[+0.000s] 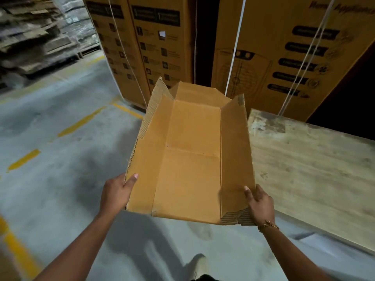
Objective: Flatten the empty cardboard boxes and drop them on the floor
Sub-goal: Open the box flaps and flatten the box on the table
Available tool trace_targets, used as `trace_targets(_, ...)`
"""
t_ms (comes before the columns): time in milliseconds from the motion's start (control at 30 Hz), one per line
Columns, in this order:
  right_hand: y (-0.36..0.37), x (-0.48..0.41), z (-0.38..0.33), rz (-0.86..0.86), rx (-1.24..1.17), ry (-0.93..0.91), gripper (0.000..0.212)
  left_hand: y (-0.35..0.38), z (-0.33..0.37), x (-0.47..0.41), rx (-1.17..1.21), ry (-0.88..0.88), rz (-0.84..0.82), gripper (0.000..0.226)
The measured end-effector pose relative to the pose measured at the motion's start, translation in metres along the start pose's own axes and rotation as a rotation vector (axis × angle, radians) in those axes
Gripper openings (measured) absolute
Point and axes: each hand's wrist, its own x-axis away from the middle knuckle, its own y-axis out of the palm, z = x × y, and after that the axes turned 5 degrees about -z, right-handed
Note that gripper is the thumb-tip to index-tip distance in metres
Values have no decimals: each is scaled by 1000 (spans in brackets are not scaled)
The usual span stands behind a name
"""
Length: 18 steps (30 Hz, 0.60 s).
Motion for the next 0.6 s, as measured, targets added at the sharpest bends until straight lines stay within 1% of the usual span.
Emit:
trace_targets(100, 27, -30, -16, -14, 12, -9, 41, 3, -13, -40, -16, -15, -15, 37)
trace_targets(233, 62, -59, -38, -19, 27, 40, 42, 10, -32, -95, -34, -23, -56, 42)
trace_targets(300, 74, -62, -46, -37, 22, 68, 44, 13, -41, -111, -40, 6, -58, 48)
trace_targets(400, 107, -80, -57, -47, 32, 144, 45, 22, -59, -157, -66, 25, -105, 49)
trace_targets(500, 144, -99, -70, -59, 13, 200, 59, 35, -82, -206, -88, 9, -156, 41)
trace_targets(533, 156, -107, -76, -70, 0, 238, 59, 40, -91, -224, -78, 6, -185, 41)
trace_targets(600, 183, -125, -84, -72, -50, 307, 50, 51, -108, -262, -63, 16, -243, 42)
